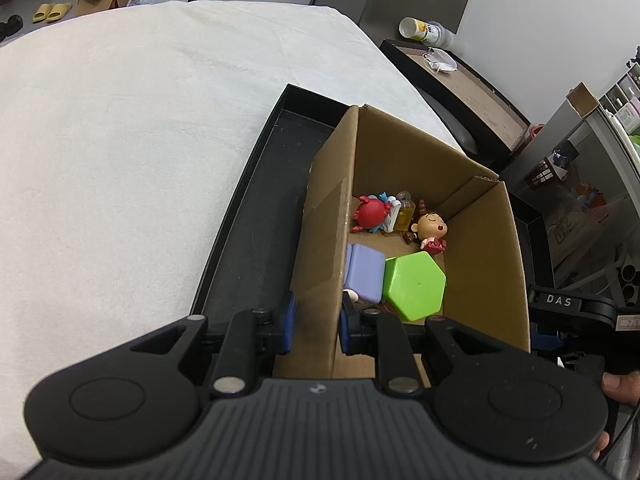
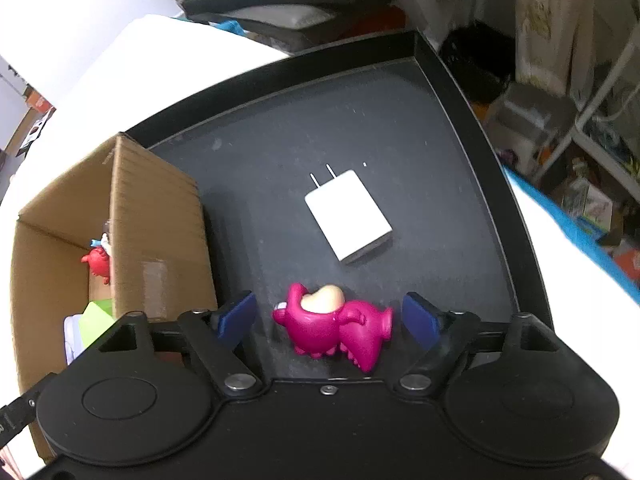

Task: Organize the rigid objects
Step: 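Grasp the pink figure with the right tool, then carry the pink figure into the box and open the right tool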

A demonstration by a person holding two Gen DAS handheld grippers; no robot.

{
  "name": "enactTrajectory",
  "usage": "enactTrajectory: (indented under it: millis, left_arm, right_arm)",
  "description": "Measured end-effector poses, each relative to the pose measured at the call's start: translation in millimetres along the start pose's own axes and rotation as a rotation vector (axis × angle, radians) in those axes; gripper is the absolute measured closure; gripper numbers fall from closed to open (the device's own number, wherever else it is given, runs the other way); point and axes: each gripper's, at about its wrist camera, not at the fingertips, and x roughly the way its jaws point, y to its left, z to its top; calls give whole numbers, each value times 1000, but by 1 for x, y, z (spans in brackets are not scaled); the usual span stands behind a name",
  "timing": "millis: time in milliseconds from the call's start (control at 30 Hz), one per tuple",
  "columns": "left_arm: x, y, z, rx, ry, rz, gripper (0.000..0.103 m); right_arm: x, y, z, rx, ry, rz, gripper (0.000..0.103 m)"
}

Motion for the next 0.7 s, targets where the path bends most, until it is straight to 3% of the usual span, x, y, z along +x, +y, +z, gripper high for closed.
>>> enactTrajectory:
  millis: [33,133,700]
  left_arm:
    - [0,0,0,0,0,0,83]
    - [0,0,0,-1,1,-1,83]
    - [-2,-1,0,4,-4,-1,83]
  right_arm:
    - [3,0,0,0,10,-5,35]
    - [3,1,-2,-10,0,-19,36]
    - [-51,7,1,-68,-97,-36,37]
